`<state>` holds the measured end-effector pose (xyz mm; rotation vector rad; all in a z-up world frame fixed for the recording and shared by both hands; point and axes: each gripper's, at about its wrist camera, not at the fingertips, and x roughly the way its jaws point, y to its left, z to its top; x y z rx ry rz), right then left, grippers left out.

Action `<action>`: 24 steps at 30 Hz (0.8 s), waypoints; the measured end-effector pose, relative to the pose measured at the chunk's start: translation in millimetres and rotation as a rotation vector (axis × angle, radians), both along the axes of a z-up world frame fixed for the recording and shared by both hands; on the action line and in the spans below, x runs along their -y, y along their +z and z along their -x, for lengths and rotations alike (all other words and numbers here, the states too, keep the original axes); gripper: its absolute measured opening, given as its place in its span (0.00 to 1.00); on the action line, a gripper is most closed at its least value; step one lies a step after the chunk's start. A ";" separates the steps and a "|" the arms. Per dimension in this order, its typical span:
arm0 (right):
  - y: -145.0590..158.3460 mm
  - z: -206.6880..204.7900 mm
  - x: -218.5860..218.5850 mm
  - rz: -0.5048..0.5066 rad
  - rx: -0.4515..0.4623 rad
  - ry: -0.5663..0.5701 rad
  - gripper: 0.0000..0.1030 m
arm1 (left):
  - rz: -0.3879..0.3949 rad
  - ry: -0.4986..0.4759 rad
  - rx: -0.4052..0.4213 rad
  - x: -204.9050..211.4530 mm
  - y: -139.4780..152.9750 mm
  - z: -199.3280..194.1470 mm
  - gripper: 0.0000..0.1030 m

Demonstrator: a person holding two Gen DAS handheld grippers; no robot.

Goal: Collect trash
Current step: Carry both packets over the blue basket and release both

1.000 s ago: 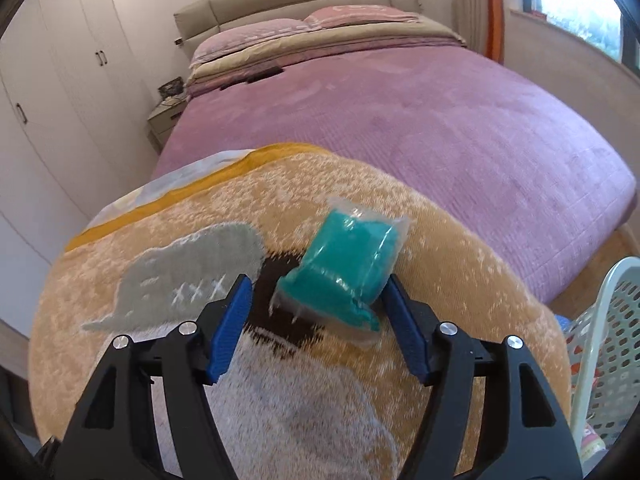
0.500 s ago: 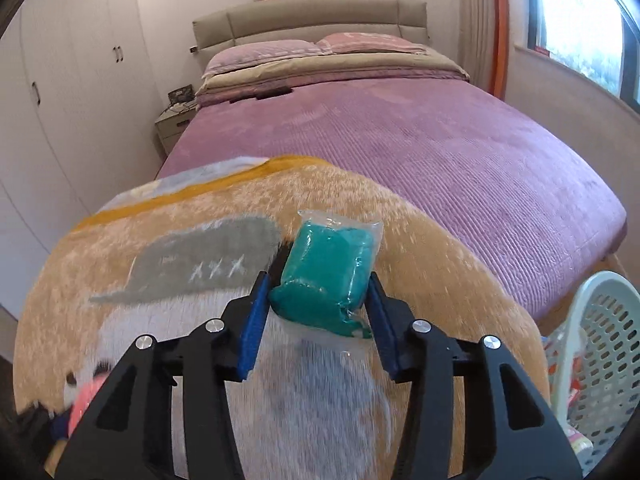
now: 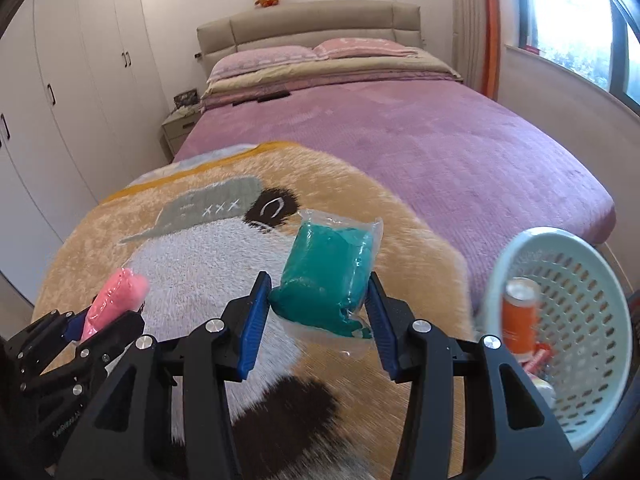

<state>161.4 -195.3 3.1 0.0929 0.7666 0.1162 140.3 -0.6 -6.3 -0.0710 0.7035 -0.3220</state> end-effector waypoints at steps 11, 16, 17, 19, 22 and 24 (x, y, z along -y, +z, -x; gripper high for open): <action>38.2 46.1 95.1 -0.054 0.076 -0.144 0.43 | 0.009 -0.144 0.068 68.6 38.6 17.0 0.35; 33.5 54.4 151.1 -0.081 0.065 -0.244 0.43 | -0.002 -0.211 0.063 112.7 40.1 14.0 0.35; 29.8 55.4 161.1 -0.089 0.057 -0.263 0.43 | -0.005 -0.227 0.061 123.0 40.1 12.6 0.35; 21.8 56.6 184.5 -0.118 0.036 -0.304 0.43 | -0.018 -0.256 0.057 143.1 39.5 10.9 0.35; 6.8 58.1 220.0 -0.201 0.002 -0.353 0.43 | -0.025 -0.315 0.038 173.4 37.4 7.2 0.35; -4.6 57.5 234.8 -0.216 -0.020 -0.386 0.43 | -0.045 -0.347 0.034 194.8 35.2 2.9 0.35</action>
